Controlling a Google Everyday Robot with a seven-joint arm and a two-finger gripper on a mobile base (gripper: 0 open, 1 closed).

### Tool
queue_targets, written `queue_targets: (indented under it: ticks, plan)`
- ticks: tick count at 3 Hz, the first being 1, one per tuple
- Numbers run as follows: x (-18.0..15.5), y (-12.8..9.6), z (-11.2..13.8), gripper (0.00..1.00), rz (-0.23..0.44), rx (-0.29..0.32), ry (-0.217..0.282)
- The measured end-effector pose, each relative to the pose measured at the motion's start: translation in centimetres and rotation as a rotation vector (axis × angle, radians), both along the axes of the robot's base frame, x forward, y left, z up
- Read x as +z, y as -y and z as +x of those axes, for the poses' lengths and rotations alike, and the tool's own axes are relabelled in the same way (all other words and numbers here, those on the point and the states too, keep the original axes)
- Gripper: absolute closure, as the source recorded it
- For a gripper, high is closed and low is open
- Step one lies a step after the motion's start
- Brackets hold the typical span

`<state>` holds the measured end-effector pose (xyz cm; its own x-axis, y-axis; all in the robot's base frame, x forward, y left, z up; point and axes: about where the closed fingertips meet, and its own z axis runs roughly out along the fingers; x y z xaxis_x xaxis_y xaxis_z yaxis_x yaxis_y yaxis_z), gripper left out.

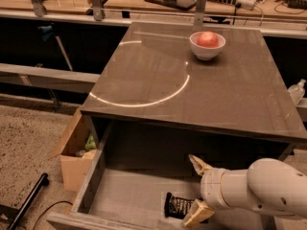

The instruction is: Pick rxbar chocolate from top drawer and place on counter

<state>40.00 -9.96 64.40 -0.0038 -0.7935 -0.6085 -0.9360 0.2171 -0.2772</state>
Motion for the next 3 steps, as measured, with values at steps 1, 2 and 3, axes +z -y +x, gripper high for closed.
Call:
queue_targets:
  ticks: [1, 2, 3]
  plan:
    - [-1.4, -0.4, 0.0, 0.00, -0.008, 0.004, -0.010]
    - [-2.5, -0.4, -0.2, 0.00, -0.018, -0.002, -0.024]
    - [-3.1, -0.3, -0.4, 0.14, -0.021, -0.006, -0.036]
